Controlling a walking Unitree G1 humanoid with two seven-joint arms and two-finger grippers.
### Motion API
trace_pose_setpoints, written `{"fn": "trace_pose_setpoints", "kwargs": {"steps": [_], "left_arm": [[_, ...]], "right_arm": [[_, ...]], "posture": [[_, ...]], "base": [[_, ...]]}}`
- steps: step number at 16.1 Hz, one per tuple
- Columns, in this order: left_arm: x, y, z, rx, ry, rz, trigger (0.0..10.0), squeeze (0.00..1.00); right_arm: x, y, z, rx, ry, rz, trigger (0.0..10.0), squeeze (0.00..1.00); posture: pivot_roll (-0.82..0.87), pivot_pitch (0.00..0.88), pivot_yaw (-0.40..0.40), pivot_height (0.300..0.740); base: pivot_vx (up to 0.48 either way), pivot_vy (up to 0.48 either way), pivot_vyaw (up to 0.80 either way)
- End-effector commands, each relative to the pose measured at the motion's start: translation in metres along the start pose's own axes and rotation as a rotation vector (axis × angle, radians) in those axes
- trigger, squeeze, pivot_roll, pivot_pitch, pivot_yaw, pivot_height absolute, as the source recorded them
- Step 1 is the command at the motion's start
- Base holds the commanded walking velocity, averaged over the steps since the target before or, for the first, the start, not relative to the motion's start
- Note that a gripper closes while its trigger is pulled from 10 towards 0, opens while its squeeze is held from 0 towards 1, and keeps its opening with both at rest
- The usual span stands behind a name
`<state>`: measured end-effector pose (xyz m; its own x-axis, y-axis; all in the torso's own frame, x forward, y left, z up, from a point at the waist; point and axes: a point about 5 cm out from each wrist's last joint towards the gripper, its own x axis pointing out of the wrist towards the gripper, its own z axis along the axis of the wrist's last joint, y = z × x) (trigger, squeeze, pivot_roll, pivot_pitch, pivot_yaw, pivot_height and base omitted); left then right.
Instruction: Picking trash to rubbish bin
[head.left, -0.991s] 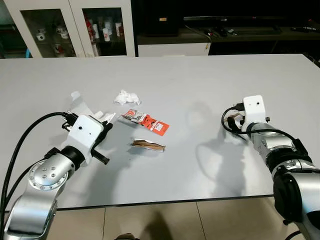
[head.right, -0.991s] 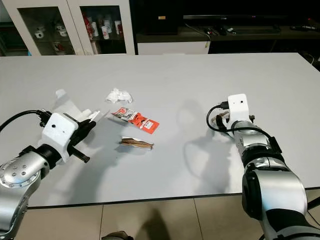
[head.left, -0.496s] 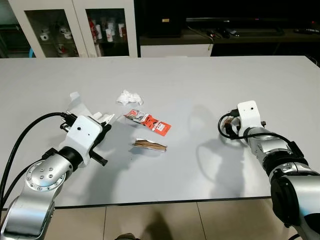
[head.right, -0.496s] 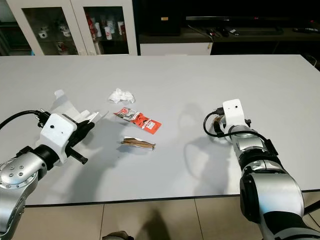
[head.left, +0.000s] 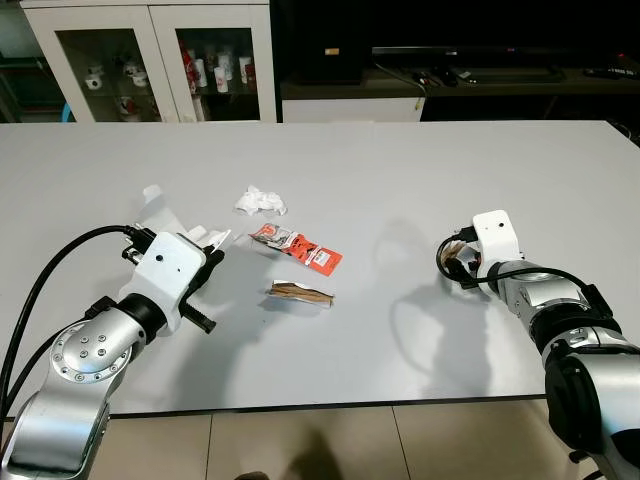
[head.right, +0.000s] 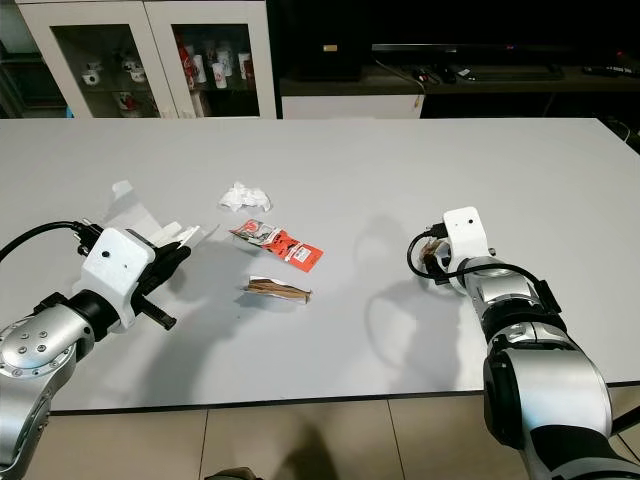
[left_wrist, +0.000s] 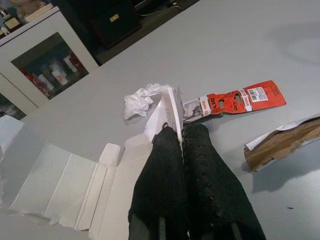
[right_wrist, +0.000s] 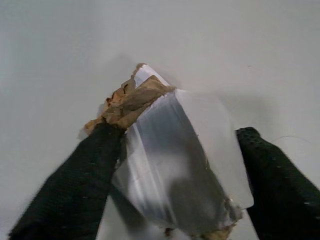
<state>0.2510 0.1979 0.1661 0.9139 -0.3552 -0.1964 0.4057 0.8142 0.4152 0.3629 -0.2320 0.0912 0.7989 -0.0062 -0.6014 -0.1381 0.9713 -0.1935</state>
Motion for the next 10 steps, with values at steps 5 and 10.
{"fn": "trace_pose_setpoints", "kwargs": {"steps": [5, 10], "left_arm": [[0.0025, -0.0032, 0.0024, 0.006, -0.003, -0.033, 10.0, 0.0], [0.006, -0.0054, 0.0025, 0.004, -0.006, -0.042, 10.0, 0.0]], "right_arm": [[0.0006, 0.007, -0.0303, 0.019, 0.147, 0.088, 0.0, 0.0], [0.0001, 0.0076, -0.0279, 0.023, 0.147, 0.119, 0.0, 0.0]], "posture": [[0.24, 0.0, 0.0, 0.74], [0.23, 0.0, -0.002, 0.74]], "base": [[0.0, 0.0, 0.0], [0.0, 0.0, 0.0]]}}
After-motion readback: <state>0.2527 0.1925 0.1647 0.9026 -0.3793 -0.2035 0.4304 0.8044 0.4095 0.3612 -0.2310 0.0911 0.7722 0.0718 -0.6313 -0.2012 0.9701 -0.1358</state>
